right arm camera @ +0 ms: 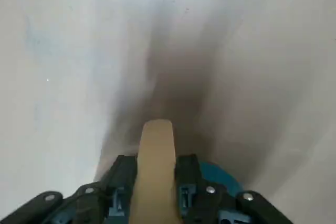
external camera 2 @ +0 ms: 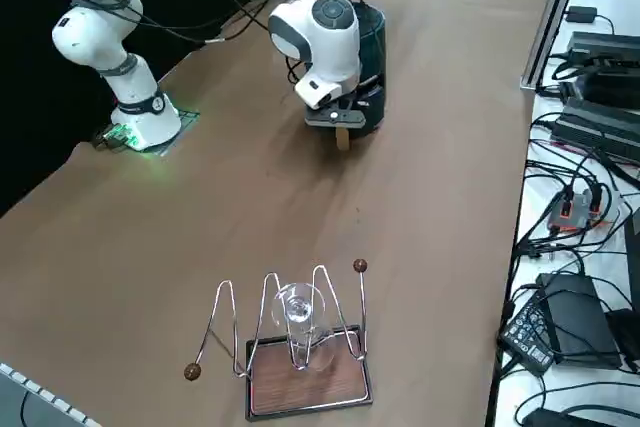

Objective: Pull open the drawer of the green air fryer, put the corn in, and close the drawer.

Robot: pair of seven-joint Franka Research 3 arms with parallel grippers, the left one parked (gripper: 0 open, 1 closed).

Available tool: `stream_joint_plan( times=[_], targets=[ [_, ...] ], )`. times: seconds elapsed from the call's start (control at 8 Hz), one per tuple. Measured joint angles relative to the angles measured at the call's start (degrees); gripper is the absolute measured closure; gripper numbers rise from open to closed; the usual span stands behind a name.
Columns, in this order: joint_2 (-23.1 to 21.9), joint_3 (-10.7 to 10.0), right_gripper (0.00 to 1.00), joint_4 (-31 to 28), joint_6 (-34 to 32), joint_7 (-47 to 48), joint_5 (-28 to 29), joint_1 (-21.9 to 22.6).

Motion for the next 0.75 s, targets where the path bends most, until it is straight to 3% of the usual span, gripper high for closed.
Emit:
stream_joint_plan(
  times=[0.75],
  targets=[
    [-0.5,-0.56,0.56,-0.21,0.73,0.07,-0.29,1.5]
  ],
)
